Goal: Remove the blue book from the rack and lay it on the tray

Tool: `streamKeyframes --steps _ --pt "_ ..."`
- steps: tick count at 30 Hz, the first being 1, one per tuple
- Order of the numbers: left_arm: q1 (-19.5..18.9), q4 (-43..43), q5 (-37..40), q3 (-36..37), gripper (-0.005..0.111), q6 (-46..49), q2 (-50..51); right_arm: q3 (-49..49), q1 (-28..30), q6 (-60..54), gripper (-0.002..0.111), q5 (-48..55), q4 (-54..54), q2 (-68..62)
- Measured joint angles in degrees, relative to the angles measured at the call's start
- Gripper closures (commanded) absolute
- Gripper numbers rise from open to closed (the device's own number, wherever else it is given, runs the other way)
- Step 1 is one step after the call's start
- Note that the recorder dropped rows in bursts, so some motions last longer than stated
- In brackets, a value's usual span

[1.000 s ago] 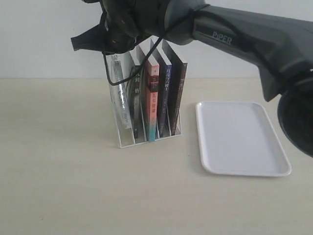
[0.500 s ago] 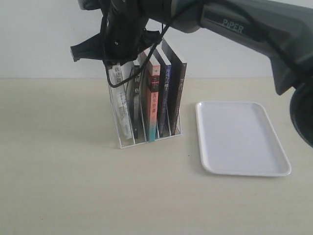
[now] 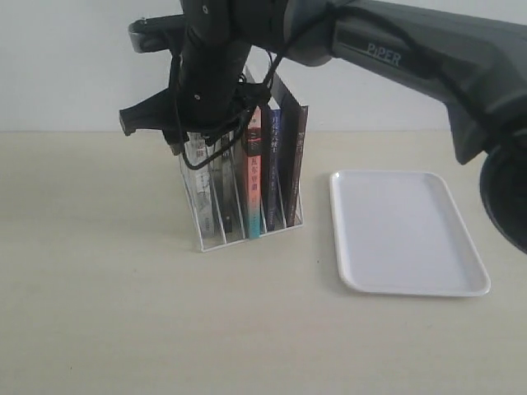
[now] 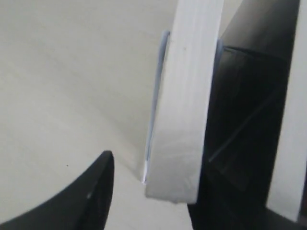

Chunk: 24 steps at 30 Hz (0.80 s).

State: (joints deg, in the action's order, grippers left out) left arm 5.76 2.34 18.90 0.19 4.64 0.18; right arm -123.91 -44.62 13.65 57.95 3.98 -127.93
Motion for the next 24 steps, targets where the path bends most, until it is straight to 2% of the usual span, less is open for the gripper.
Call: streamKeyframes --steps 9,12,14,17,19,21,24 --pt "0.0 0.0 0.0 0.0 0.102 0.0 0.0 0.02 0.0 -0.13 0.061 0.21 0.74 9.53" --pt "0.0 0.0 0.0 0.0 0.102 0.0 0.0 0.02 0.0 0.46 0.063 4.37 7.09 15.07" --pt "0.0 0.0 0.0 0.0 0.102 0.0 0.0 0.02 0.0 0.69 0.069 9.4 11.49 16.67" --pt "0.0 0.0 0.0 0.0 0.102 0.0 0.0 0.26 0.41 0.69 0.083 11.59 18.53 17.06" --pt "0.0 0.0 0.0 0.0 0.102 0.0 0.0 0.71 2.23 0.69 0.092 11.73 18.79 17.06" --pt "0.0 0.0 0.0 0.0 0.102 0.0 0.0 1.37 5.38 0.48 0.105 11.88 18.66 17.06" --pt "0.0 0.0 0.0 0.0 0.102 0.0 0.0 3.24 9.79 -1.7 0.108 11.97 15.64 17.06"
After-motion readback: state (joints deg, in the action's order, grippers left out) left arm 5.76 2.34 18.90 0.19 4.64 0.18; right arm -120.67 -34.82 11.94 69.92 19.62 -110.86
